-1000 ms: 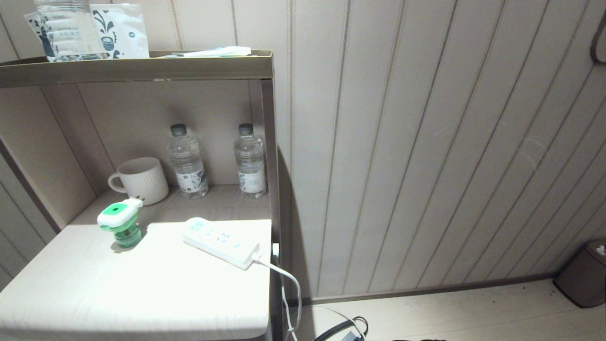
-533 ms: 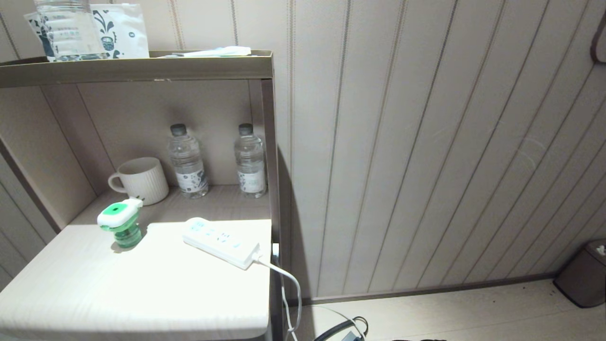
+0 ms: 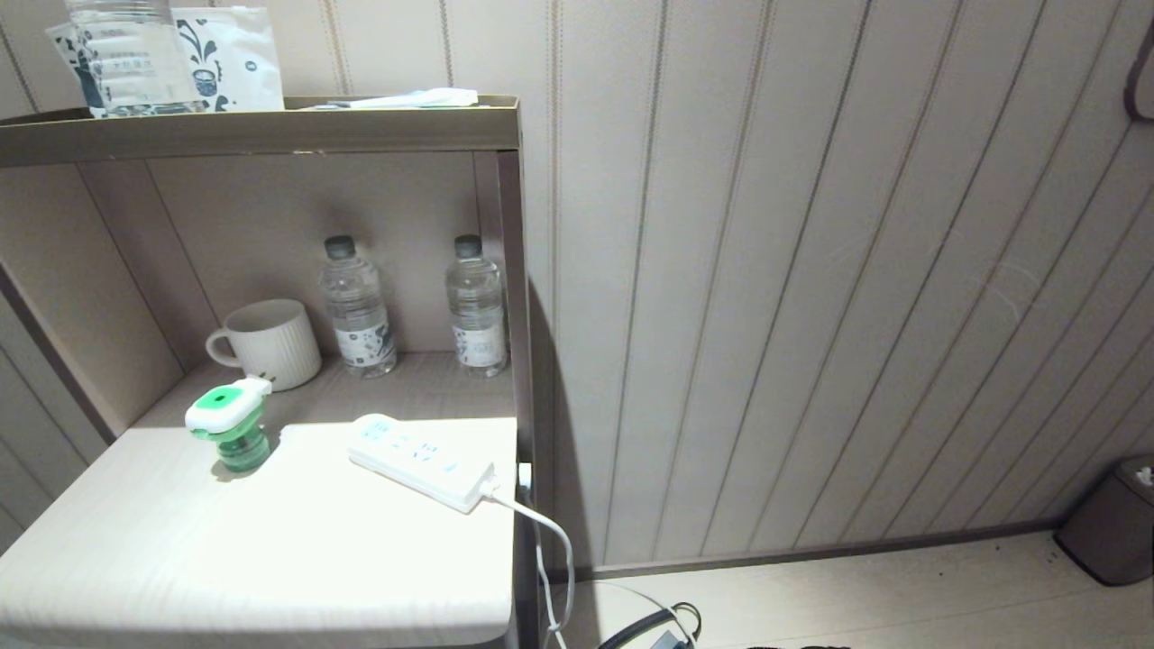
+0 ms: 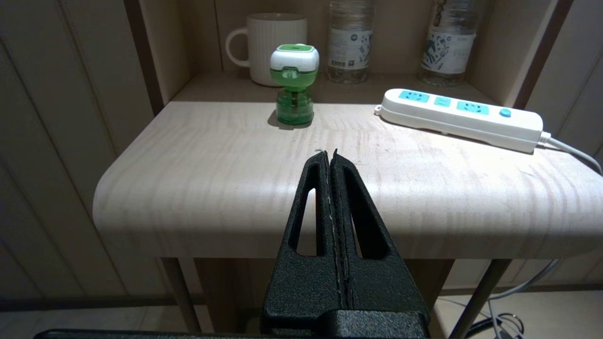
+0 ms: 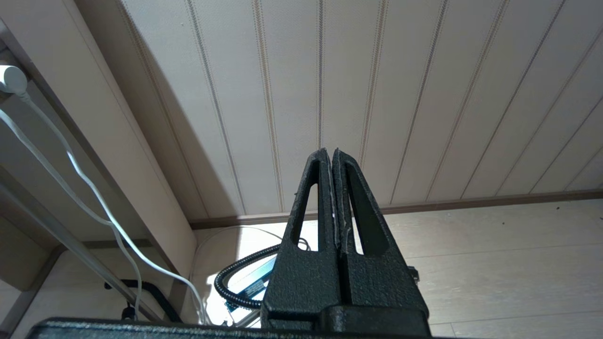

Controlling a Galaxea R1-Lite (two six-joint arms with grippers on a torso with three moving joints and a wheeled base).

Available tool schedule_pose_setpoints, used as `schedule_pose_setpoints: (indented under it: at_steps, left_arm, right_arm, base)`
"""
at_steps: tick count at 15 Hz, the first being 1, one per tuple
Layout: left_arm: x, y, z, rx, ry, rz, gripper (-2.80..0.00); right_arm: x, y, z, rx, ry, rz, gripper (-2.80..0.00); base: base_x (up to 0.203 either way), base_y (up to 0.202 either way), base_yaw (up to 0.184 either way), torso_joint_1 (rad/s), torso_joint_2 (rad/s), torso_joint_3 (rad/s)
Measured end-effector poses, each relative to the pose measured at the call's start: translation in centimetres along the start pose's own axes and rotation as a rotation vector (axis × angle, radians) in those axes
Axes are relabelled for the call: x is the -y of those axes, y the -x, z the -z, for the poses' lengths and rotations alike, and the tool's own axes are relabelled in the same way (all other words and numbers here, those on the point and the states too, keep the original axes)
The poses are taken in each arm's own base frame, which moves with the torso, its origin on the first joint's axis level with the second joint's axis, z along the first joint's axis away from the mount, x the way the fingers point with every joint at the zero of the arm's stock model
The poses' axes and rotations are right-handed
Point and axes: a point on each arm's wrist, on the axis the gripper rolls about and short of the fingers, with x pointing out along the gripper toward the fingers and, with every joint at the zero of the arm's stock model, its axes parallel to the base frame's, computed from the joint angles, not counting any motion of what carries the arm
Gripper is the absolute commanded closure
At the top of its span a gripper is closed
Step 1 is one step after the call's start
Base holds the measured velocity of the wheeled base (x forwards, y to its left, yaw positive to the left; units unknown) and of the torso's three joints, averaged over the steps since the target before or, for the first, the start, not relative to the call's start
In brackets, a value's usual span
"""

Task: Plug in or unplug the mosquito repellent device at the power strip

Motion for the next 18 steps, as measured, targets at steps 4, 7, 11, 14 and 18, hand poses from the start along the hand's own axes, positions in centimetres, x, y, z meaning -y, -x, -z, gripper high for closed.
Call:
schedule_pose_setpoints:
  at_steps: [4, 7, 11, 14, 18]
  left_arm:
    - [0.00, 0.00, -0.01, 0.001, -0.001, 0.000, 0.00]
    - [0.00, 0.00, 0.07, -0.007, -0.006, 0.000, 0.00]
    - [0.00, 0.01, 0.37, -0.036, -0.008, 0.002, 0.00]
    - [0.00, 0.01, 0.37, -0.036, -0.008, 0.002, 0.00]
    - [0.00, 0.01, 0.37, -0.036, -0.008, 0.002, 0.00]
  right_arm:
    - [0.00, 0.00, 0.00, 0.000, 0.000, 0.000, 0.00]
    - [0.00, 0.00, 0.00, 0.000, 0.000, 0.000, 0.00]
    - [0.00, 0.00, 0.00, 0.000, 0.000, 0.000, 0.00]
    - [0.00, 0.00, 0.00, 0.000, 0.000, 0.000, 0.00]
    - [0.00, 0.00, 0.00, 0.000, 0.000, 0.000, 0.00]
  base:
    - [0.000, 0.000, 0.000, 0.000, 0.00, 0.000]
    - [0.000, 0.000, 0.000, 0.000, 0.00, 0.000]
    - [0.000, 0.000, 0.000, 0.000, 0.00, 0.000]
    - [0.000, 0.000, 0.000, 0.000, 0.00, 0.000]
    - [0.000, 0.000, 0.000, 0.000, 0.00, 0.000]
